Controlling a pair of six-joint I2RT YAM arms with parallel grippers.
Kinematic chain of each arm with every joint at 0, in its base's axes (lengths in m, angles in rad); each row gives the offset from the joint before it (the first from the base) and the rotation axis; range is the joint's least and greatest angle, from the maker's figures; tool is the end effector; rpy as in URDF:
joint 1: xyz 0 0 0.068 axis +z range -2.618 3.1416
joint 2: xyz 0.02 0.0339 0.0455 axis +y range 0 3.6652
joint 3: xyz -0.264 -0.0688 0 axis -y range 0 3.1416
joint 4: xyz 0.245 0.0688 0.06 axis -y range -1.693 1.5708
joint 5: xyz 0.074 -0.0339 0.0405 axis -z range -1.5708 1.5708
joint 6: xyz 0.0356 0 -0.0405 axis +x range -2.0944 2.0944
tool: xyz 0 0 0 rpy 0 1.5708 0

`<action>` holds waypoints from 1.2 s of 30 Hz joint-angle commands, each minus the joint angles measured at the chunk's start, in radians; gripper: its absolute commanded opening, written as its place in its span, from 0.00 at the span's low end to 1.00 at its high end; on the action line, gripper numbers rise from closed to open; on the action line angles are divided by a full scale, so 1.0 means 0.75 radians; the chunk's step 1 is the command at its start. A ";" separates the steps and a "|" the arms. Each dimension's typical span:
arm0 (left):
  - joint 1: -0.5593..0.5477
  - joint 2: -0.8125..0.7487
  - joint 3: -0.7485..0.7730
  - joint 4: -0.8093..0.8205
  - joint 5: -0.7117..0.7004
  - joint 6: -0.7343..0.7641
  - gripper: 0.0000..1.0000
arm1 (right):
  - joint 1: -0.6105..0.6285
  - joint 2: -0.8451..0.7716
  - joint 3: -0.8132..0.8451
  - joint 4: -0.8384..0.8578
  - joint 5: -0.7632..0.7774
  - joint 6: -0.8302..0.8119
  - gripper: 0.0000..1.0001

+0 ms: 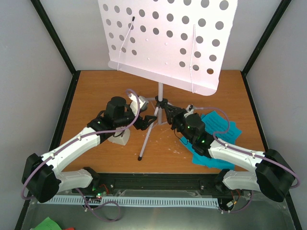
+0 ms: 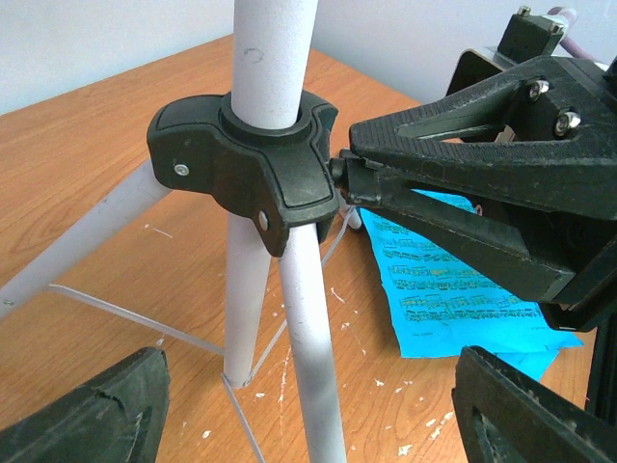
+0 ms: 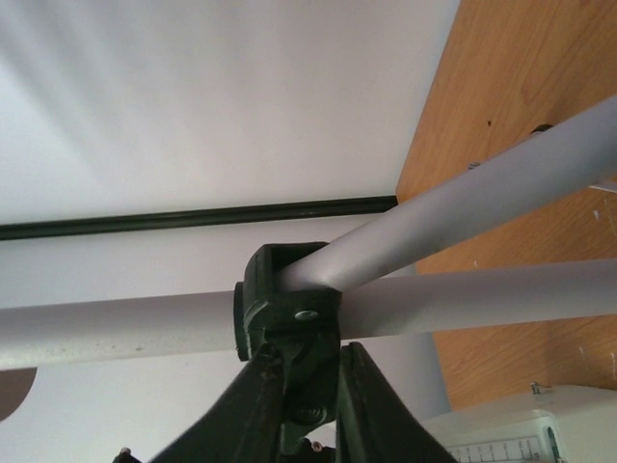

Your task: Pack up the instrument practice props

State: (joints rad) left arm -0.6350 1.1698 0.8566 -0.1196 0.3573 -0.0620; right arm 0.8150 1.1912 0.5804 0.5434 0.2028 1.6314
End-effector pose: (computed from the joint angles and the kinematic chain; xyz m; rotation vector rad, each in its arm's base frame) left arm 0.2067 -0.1678 0.2931 0.8074 1.9018 -0.7966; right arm 0.1876 0.1886 0.2600 0.9338 1.6971 1.6279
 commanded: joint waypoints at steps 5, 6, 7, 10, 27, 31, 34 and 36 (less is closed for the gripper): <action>0.000 0.002 0.008 0.041 0.039 -0.034 0.81 | 0.020 -0.034 -0.017 0.030 0.056 -0.054 0.19; 0.000 0.000 0.006 0.045 0.048 -0.043 0.81 | 0.020 -0.036 -0.020 0.029 0.061 -0.058 0.23; 0.000 -0.004 0.004 0.051 0.055 -0.050 0.81 | 0.020 -0.036 -0.024 0.028 0.064 -0.057 0.26; 0.000 -0.011 -0.004 0.066 0.062 -0.079 0.81 | 0.020 -0.034 -0.033 0.034 0.068 -0.059 0.30; 0.000 0.012 -0.140 0.232 0.066 -0.332 0.70 | 0.020 0.009 0.025 0.012 0.035 -0.168 0.26; 0.000 0.028 -0.146 0.232 0.007 -0.311 0.68 | 0.020 0.018 0.029 0.010 0.035 -0.184 0.26; 0.001 0.069 -0.139 0.234 0.006 -0.313 0.64 | 0.020 0.026 0.036 0.016 0.033 -0.204 0.26; 0.000 0.085 -0.144 0.253 0.015 -0.320 0.61 | 0.020 0.028 0.044 0.009 0.032 -0.227 0.26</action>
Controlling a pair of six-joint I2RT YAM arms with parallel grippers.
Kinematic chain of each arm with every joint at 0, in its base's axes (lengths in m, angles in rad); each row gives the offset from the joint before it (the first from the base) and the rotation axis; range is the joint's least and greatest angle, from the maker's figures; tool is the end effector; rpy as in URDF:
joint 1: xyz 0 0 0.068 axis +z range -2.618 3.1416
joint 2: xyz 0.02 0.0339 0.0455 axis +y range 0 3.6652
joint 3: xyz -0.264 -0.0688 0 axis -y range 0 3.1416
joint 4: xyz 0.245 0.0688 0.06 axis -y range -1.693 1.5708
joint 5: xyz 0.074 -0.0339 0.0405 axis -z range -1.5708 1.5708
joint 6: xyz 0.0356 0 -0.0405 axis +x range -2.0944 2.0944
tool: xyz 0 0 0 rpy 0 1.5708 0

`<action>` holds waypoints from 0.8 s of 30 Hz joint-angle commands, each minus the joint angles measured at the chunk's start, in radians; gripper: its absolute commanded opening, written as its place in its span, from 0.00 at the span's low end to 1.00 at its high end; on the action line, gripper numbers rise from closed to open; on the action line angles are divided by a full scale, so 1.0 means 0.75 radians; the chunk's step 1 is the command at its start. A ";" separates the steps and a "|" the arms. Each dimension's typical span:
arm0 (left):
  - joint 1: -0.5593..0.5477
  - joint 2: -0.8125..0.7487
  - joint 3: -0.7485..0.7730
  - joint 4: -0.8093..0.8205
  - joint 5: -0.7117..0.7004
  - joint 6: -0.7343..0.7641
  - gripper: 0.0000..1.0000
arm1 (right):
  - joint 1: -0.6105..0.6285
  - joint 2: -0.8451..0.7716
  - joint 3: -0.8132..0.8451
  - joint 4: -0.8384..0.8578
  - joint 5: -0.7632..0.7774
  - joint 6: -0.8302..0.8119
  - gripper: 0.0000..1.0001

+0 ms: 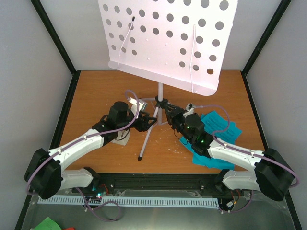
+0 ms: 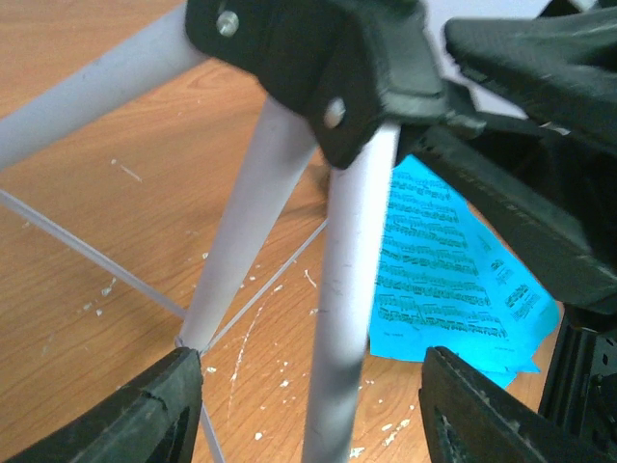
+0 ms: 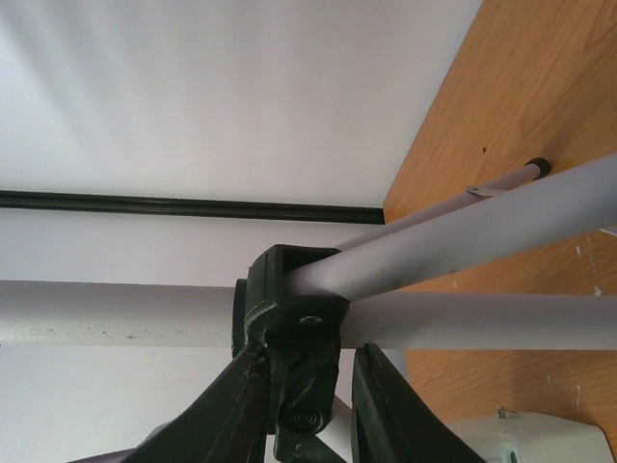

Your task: Pack up the instrument practice props

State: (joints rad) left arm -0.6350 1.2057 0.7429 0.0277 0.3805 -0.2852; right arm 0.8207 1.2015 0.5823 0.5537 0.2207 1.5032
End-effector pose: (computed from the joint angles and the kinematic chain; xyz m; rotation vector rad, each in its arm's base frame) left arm 0.2086 -0.1701 0.2593 0.6171 2.0153 -0.9535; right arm 0.1881 0.1904 0.2593 0.8150 1.7106 1.5366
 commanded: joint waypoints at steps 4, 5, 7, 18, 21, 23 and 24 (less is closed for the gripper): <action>0.001 0.054 0.004 0.091 0.008 -0.023 0.56 | 0.012 0.011 0.054 -0.029 0.017 -0.103 0.21; 0.001 0.061 0.005 0.095 0.014 -0.019 0.55 | 0.012 0.007 0.058 -0.039 0.022 -0.115 0.20; 0.000 0.077 0.007 0.102 0.019 -0.016 0.52 | 0.012 -0.001 0.064 -0.055 0.031 -0.142 0.18; 0.000 0.132 0.015 0.121 0.042 -0.007 0.25 | 0.012 -0.045 0.108 -0.191 0.050 -0.446 0.08; 0.000 0.133 0.013 0.119 0.040 -0.002 0.11 | 0.014 -0.054 0.133 -0.261 0.040 -0.639 0.08; 0.000 0.133 0.013 0.115 0.036 0.001 0.03 | 0.014 -0.067 0.140 -0.299 0.027 -0.780 0.07; 0.000 0.133 0.012 0.113 0.036 0.003 0.01 | 0.014 -0.074 0.140 -0.313 0.022 -0.849 0.07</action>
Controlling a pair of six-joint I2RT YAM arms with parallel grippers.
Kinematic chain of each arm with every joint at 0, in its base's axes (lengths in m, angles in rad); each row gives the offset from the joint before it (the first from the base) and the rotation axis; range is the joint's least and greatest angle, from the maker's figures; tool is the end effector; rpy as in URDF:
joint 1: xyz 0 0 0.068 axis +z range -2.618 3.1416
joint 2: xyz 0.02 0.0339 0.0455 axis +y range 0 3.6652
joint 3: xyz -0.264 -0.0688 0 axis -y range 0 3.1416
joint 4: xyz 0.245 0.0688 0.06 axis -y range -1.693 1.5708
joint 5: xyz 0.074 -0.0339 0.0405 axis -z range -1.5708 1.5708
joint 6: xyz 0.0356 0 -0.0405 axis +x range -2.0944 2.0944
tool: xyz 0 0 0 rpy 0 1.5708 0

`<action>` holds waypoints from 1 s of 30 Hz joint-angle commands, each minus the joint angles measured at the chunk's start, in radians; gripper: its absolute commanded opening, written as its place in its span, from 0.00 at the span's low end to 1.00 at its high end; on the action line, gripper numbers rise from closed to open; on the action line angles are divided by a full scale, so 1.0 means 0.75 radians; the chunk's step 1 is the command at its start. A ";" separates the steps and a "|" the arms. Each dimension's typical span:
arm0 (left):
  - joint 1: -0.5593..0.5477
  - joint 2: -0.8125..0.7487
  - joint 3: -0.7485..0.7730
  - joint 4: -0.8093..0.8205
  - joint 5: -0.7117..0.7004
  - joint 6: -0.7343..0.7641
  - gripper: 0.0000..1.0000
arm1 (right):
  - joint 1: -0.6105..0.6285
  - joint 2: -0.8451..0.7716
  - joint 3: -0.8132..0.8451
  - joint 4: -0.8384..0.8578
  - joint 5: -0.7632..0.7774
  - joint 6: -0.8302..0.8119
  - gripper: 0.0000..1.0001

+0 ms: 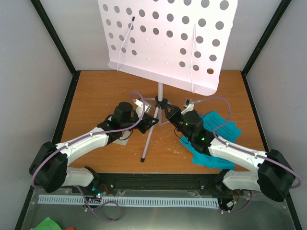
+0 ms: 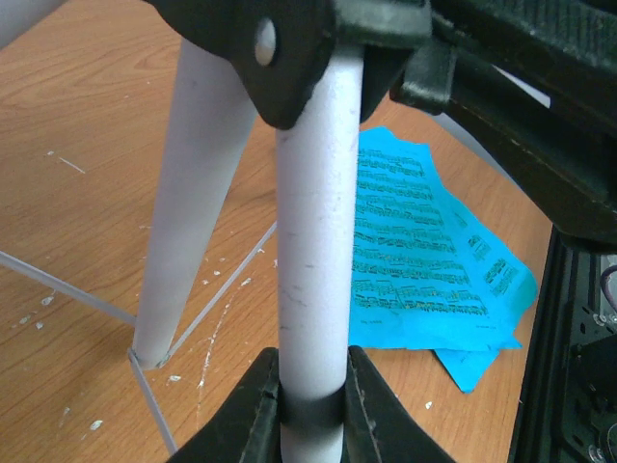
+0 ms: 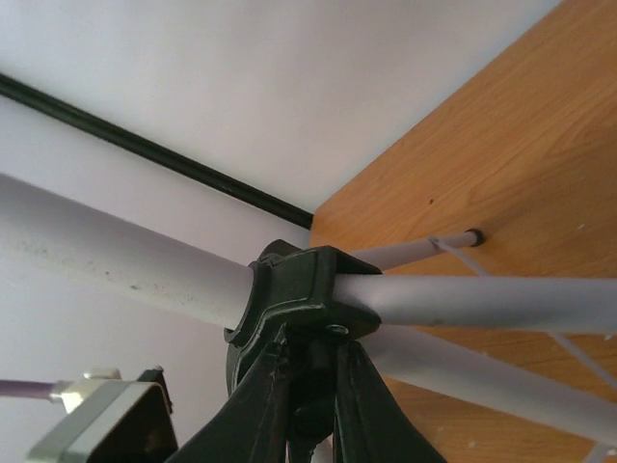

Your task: Pack up the instrument practice props

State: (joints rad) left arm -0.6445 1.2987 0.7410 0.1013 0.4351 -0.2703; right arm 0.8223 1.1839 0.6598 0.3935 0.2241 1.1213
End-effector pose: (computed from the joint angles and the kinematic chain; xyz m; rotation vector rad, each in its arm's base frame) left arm 0.2181 -0.1827 0.2422 0.6793 2.0228 -1.0009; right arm 0.1898 0.1927 0.2732 0.4577 1.8083 1.2272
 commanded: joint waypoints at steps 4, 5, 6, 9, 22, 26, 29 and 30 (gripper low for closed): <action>0.013 0.009 0.012 0.016 -0.038 -0.020 0.00 | 0.012 -0.080 0.033 -0.155 0.015 -0.697 0.07; 0.013 0.009 0.013 0.016 -0.037 -0.019 0.00 | 0.012 -0.084 0.036 -0.162 0.006 -0.790 0.07; 0.013 0.007 0.013 0.016 -0.035 -0.020 0.00 | 0.012 -0.085 0.038 -0.167 -0.013 -0.892 0.07; 0.013 0.006 0.017 0.011 -0.034 -0.019 0.00 | 0.011 -0.074 0.037 -0.182 -0.048 -1.171 0.07; 0.013 0.003 0.016 0.004 -0.046 -0.014 0.00 | 0.014 -0.035 0.061 -0.286 -0.103 -1.994 0.12; 0.014 0.000 0.015 0.006 -0.039 -0.019 0.00 | 0.027 -0.048 0.072 -0.308 -0.009 -2.151 0.14; 0.013 -0.001 0.021 0.002 -0.032 -0.020 0.10 | 0.029 -0.095 0.059 -0.289 -0.001 -2.140 0.26; 0.014 -0.003 0.022 0.000 -0.034 -0.019 0.18 | 0.029 -0.119 0.051 -0.283 -0.016 -2.111 0.31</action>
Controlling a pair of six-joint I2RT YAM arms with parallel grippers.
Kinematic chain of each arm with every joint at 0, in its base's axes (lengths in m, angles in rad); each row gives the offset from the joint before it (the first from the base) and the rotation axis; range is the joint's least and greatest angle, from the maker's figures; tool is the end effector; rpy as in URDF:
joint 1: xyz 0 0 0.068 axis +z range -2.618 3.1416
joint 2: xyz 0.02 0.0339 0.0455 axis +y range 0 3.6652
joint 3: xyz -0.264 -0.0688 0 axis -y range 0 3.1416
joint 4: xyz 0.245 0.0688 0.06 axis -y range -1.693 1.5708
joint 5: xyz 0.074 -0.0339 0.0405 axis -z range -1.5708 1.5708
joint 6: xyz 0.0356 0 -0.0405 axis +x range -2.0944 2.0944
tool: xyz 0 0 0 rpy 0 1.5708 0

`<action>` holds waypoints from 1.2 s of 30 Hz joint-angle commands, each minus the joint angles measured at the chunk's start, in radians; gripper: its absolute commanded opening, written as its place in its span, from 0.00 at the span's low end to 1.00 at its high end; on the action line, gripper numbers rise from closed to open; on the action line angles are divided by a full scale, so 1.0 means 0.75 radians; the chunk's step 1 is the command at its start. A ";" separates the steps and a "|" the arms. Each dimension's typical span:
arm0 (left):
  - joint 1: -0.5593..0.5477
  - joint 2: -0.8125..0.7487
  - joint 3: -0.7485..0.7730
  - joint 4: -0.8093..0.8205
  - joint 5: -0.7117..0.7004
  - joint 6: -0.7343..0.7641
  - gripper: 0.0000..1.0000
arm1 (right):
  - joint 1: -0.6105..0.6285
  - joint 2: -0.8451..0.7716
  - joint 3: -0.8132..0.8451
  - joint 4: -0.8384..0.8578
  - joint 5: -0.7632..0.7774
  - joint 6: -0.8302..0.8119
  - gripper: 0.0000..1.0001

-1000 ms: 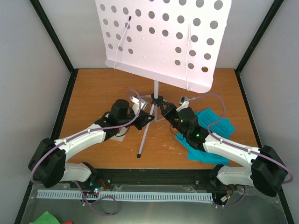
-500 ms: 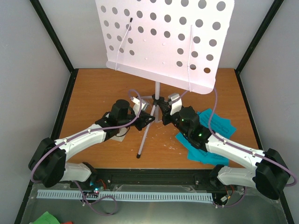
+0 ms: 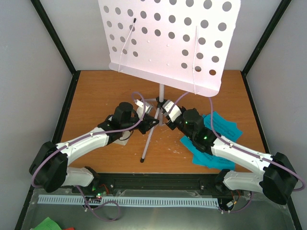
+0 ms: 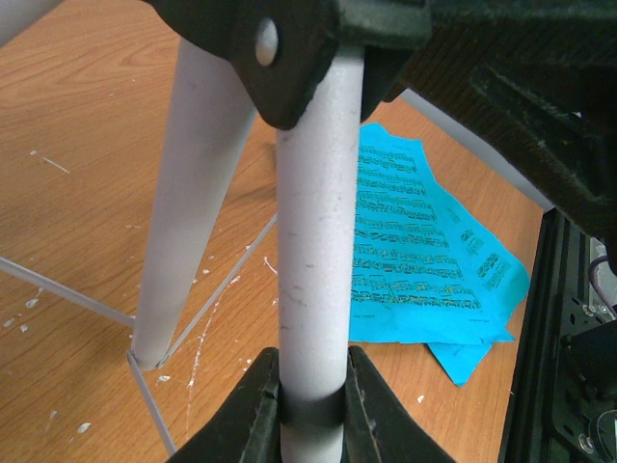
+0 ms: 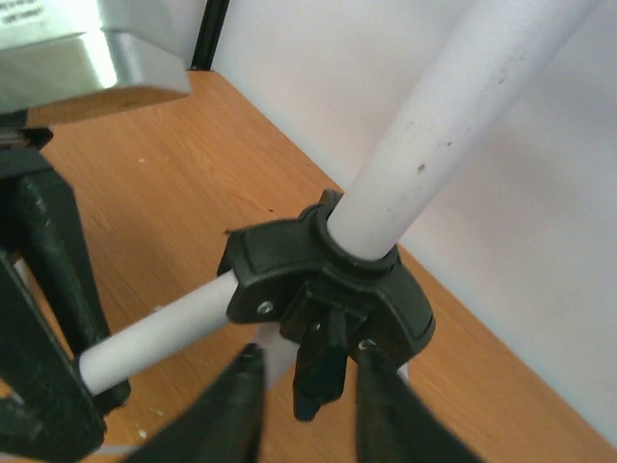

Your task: Pack up the instrument practice props

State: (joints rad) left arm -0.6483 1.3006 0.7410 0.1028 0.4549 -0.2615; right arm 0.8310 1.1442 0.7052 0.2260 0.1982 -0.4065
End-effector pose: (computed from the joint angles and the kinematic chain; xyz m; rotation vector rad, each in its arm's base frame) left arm 0.2170 -0.1840 0.2420 0.7051 2.0153 -1.0176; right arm 0.1835 0.1906 0.2810 -0.9139 1.5291 0.1292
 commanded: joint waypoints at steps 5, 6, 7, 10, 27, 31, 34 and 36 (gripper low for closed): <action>0.018 -0.020 0.022 -0.005 -0.083 -0.030 0.41 | 0.015 -0.200 -0.088 -0.035 -0.071 0.117 0.58; 0.018 -0.027 0.017 -0.003 -0.079 -0.031 0.44 | 0.013 -0.225 -0.108 -0.038 -0.076 0.155 0.61; 0.018 -0.036 0.011 0.000 -0.073 -0.030 0.46 | 0.012 -0.251 -0.125 -0.042 -0.078 0.216 0.63; 0.018 -0.061 -0.001 -0.010 -0.079 -0.018 0.46 | -0.023 -0.341 -0.195 -0.023 -0.093 0.360 0.69; 0.018 -0.061 -0.055 0.032 0.040 -0.028 0.35 | -0.489 -0.015 0.181 0.334 -1.086 0.794 0.81; 0.018 -0.044 -0.048 0.029 0.038 -0.022 0.28 | -0.491 0.130 0.359 0.314 -1.166 0.767 0.80; 0.018 -0.038 -0.040 0.021 0.022 -0.014 0.24 | -0.489 0.206 0.492 0.245 -1.248 0.728 0.79; 0.018 -0.036 -0.036 0.017 0.013 -0.010 0.20 | -0.490 0.227 0.542 0.205 -1.269 0.707 0.78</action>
State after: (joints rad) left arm -0.6395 1.2663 0.6937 0.0978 0.4694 -0.2802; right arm 0.4698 1.2881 1.0298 0.4122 -0.6563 0.1574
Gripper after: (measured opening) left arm 0.229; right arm 0.785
